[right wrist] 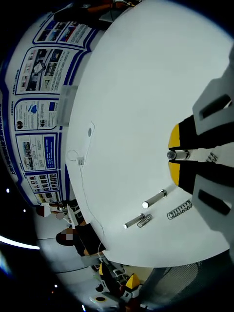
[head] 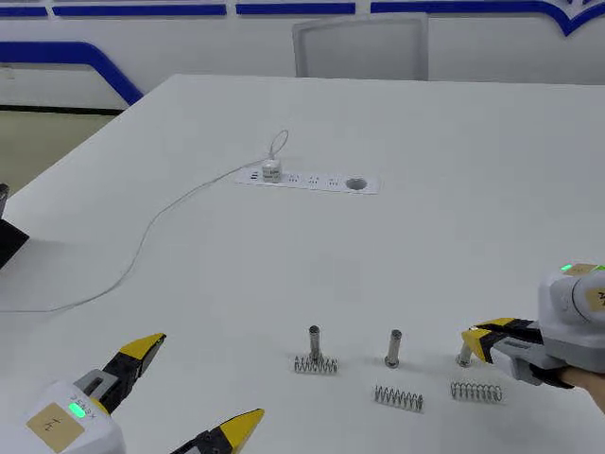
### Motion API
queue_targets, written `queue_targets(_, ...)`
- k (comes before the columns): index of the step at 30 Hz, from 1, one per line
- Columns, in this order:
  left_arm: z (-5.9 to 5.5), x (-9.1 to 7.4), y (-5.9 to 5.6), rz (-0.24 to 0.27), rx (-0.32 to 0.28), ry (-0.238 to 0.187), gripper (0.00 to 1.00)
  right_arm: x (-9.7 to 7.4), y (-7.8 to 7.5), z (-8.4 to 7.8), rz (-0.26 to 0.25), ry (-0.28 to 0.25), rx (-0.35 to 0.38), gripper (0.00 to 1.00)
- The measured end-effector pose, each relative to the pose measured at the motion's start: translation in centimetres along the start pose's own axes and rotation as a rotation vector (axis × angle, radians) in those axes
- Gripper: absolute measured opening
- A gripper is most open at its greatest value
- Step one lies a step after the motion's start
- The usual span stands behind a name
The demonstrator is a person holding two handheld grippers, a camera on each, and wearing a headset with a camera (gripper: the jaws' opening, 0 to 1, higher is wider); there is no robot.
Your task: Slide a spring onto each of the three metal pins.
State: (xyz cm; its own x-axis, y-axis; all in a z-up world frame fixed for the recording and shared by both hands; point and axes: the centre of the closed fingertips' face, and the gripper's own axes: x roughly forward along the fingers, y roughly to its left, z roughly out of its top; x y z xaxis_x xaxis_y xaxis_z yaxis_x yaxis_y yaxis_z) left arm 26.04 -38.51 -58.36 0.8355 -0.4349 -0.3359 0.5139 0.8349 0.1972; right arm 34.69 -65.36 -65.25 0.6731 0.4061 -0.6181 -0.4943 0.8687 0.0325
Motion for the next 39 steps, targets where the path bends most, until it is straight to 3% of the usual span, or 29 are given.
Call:
queue_targets(12,0.1,0.0,0.1,0.005,0.012,-0.002,0.73,-0.1,0.4,-0.2,0.019,0.014,-0.041,0.09)
queue_targets(22,-0.2,0.1,0.0,-0.001,0.018,0.01,0.72,-0.6,0.6,0.5,0.038,-0.023,-0.04,0.14)
queue_targets(28,-0.4,0.1,-0.2,-0.006,0.024,0.024,0.72,-2.3,0.1,1.2,0.035,-0.095,-0.042,0.22)
queue_targets(32,-0.4,0.1,-0.4,-0.012,0.033,0.025,0.72,-2.9,-0.5,0.0,0.054,-0.08,-0.074,0.23)
queue_targets(35,-0.5,0.1,-0.3,-0.01,0.029,0.027,0.72,-2.8,0.1,-1.7,0.122,-0.034,-0.08,0.24)
queue_targets(39,-0.7,0.2,-0.4,-0.011,0.031,0.037,0.72,-2.4,0.7,-3.2,0.152,-0.003,-0.127,0.25)
